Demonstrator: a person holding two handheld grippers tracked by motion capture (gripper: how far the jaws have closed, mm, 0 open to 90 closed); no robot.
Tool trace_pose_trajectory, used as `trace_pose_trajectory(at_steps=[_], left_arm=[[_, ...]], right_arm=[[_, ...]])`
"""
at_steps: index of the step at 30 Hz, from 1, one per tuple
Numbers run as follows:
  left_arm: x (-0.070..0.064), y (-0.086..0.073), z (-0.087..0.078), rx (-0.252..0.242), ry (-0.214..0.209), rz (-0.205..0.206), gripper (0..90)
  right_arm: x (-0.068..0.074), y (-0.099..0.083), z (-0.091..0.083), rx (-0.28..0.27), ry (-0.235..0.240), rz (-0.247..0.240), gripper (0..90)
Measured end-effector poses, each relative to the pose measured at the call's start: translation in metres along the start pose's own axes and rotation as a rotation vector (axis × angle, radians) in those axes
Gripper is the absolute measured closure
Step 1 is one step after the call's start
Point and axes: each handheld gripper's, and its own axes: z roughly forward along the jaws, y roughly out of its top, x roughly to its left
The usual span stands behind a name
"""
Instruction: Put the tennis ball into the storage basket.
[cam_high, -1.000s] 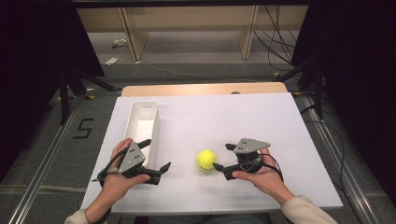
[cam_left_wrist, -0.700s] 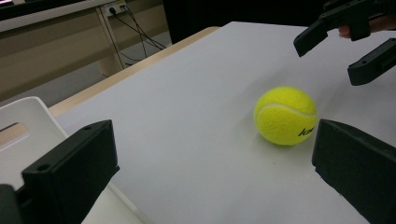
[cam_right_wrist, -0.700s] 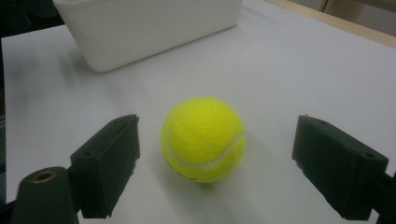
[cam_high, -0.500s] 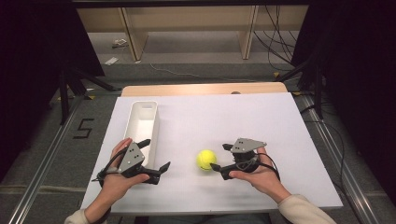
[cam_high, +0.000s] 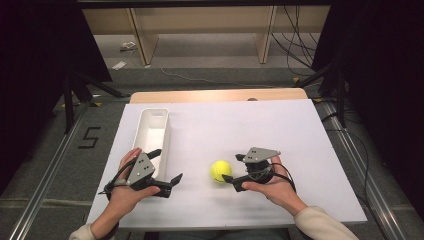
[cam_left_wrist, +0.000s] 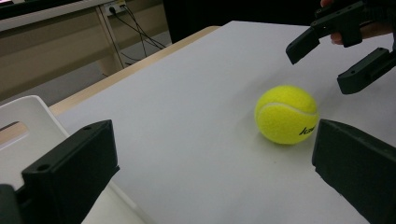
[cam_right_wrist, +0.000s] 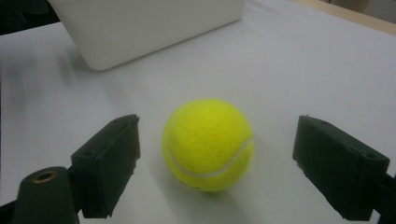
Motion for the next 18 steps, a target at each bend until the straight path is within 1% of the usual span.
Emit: trace_pose_trajectory(at_steps=[13, 18], left_arm=[[0.000, 0.000, 0.000, -0.003, -0.003, 0.000, 0.0], [0.000, 0.000, 0.000, -0.003, -0.005, 0.000, 0.0]], right_arm=[[0.000, 0.002, 0.011, 0.014, 0.003, 0.000, 15.5], [0.001, 0.003, 0.016, 0.024, 0.001, -0.010, 15.5]])
